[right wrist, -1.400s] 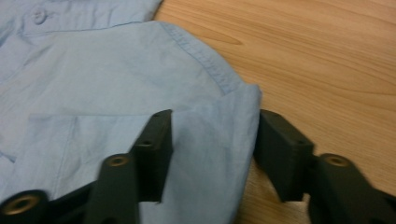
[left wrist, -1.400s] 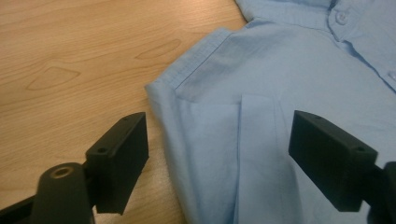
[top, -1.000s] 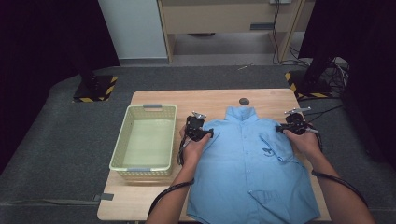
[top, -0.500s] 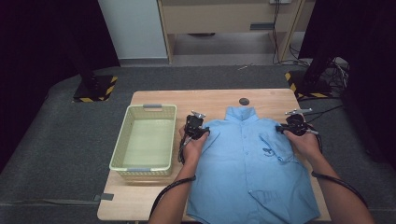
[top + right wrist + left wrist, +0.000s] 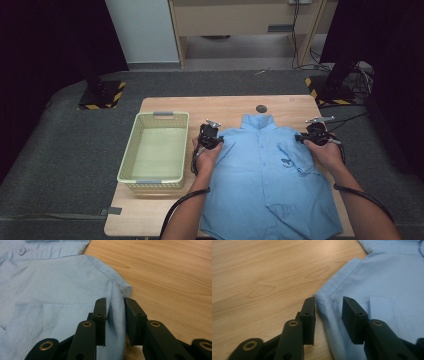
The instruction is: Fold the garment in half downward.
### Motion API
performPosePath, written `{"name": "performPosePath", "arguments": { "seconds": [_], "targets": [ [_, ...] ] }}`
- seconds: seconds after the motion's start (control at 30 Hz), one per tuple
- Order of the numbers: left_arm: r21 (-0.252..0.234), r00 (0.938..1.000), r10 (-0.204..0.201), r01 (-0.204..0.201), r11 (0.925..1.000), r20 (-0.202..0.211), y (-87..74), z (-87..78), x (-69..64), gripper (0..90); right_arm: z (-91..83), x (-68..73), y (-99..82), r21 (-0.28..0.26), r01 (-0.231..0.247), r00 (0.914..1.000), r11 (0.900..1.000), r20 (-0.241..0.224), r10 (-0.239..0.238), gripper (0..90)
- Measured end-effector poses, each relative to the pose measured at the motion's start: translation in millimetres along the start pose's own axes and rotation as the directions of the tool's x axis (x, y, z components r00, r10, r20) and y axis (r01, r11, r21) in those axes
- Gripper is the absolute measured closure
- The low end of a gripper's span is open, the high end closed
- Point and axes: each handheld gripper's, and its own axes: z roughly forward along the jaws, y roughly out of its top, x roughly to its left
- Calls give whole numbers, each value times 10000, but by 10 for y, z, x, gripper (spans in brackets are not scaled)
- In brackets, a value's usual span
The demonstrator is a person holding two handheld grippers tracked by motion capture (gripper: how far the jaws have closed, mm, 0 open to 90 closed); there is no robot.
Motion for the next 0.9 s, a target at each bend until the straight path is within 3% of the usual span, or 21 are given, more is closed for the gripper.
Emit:
{"name": "performPosePath", "arguments": {
  "seconds": [0.2, 0.33, 0.47, 0.7, 0.9],
  "targets": [
    [81, 9997, 102, -104, 9999, 213, 9, -2, -27, 800, 17, 17, 33, 109, -234, 9997, 9997, -29, 234, 638],
    [122, 9993, 232, -236, 9996, 307, 16, -4, -38, 866, 27, 14, 44, 77, -353, 9994, 9993, -18, 353, 776],
    [172, 9990, 384, -388, 9991, 232, 29, -16, -38, 877, 9, -14, 39, -34, -652, 9978, 9979, -145, 651, 847],
    [-355, 9989, 472, -470, 9983, 66, 101, -164, -68, 882, -119, -7, 101, -368, -522, 9986, 9980, -107, 519, 880],
    [-836, 9978, 634, -617, 9946, 170, 186, -366, -151, 882, -288, 42, 157, -701, -283, 9995, 9971, -188, 271, 882]
  ]
}}
